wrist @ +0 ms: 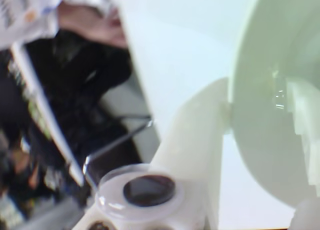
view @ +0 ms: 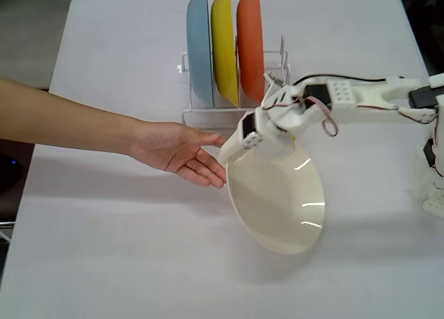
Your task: Can you put the plate away?
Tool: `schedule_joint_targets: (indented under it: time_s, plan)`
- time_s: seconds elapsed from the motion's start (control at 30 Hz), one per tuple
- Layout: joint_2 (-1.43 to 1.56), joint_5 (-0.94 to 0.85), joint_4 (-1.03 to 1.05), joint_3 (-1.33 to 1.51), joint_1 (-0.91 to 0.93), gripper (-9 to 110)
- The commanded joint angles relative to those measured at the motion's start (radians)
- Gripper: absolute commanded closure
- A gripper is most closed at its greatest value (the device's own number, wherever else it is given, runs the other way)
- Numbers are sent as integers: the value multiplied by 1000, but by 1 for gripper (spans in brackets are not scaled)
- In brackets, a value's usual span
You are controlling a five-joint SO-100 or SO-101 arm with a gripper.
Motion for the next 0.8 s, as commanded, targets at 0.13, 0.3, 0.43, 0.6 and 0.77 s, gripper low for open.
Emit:
schedule_joint_targets:
  time_s: [0.13,0.3,0.43,0.6,0.77]
  plan:
    - [356,-60,57,-28,-2,102]
    - [583,-46,57,123,-34,102]
    - [761,-46,49,242,-26,102]
    - [982,-172,49,379,25,102]
    - [1189,-353,6,520,44,102]
